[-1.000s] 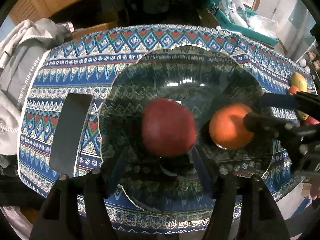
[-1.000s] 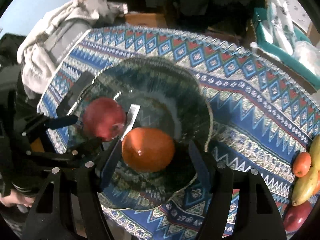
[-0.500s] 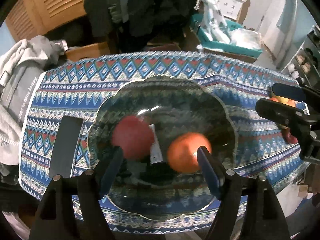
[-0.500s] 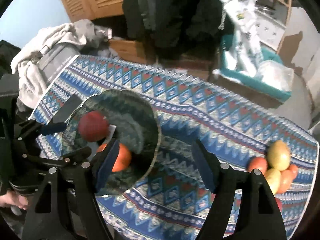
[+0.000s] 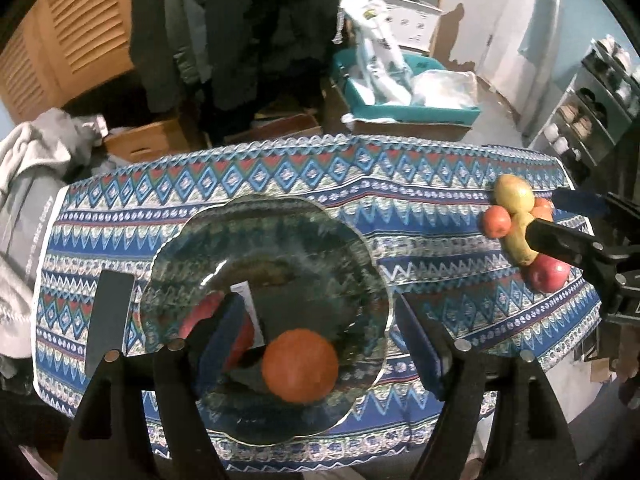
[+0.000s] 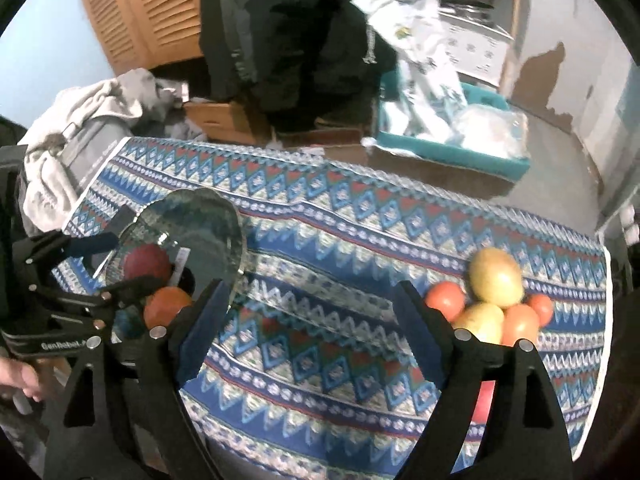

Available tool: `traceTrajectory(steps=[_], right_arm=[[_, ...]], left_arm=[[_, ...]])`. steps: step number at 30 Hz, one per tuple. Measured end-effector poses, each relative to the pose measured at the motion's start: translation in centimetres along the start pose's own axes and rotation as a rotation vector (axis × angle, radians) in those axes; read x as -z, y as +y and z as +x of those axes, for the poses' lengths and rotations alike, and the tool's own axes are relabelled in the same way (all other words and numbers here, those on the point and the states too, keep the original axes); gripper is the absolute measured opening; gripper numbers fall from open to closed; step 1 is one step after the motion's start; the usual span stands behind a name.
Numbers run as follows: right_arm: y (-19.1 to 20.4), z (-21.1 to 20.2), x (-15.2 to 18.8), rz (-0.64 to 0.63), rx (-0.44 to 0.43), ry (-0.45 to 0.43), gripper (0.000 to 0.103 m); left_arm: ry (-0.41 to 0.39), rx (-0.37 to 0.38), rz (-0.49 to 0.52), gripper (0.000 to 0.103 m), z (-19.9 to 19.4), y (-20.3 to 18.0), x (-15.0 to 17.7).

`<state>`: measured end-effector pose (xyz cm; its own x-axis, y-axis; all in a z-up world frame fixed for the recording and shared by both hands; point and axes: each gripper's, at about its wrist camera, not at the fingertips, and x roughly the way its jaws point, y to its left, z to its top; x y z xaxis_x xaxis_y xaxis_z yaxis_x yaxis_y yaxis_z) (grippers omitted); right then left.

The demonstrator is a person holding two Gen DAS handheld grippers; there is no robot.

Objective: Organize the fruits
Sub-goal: 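Move both tools back from the bowl to the fruit pile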

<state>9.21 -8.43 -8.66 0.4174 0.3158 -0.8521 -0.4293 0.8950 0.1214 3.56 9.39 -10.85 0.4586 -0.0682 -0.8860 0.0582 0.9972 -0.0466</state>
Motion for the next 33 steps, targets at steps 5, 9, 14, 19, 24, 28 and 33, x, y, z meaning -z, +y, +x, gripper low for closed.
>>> traceTrajectory(steps=[5, 9, 14, 19, 24, 28, 33], right_arm=[[-3.7, -1.1, 1.6, 0.057, 0.029, 0.005, 0.085], [-6.2, -1.9, 2.6, 0.093, 0.058, 0.011, 0.085], [-9.1, -2.6, 4.1, 0.134, 0.094, 0.017, 0.085], [-11.2, -2.3, 5.4, 0.152, 0.115, 0.038, 0.085], [-12.8, -1.0, 6.9, 0.162, 0.135, 0.084, 0.085], [-14.3, 0.6, 8.2, 0.179, 0.151, 0.14, 0.085], [-15.8, 2.7, 9.6, 0.221, 0.131, 0.198, 0.085]], left_arm=[[0.002, 0.014, 0.028, 0.081, 0.1, -1.7, -0.1], [0.008, 0.024, 0.05, 0.081, 0.2, -3.2, -0.3], [0.008, 0.035, 0.078, 0.081, 0.2, -5.3, -0.6], [0.018, 0.045, 0.108, 0.085, 0.9, -7.3, -0.8], [0.029, 0.043, 0.143, 0.085, 2.1, -9.0, -0.9], [0.045, 0.04, 0.165, 0.085, 3.2, -10.2, -0.9], [0.071, 0.038, 0.182, 0.085, 4.7, -11.1, -0.7]])
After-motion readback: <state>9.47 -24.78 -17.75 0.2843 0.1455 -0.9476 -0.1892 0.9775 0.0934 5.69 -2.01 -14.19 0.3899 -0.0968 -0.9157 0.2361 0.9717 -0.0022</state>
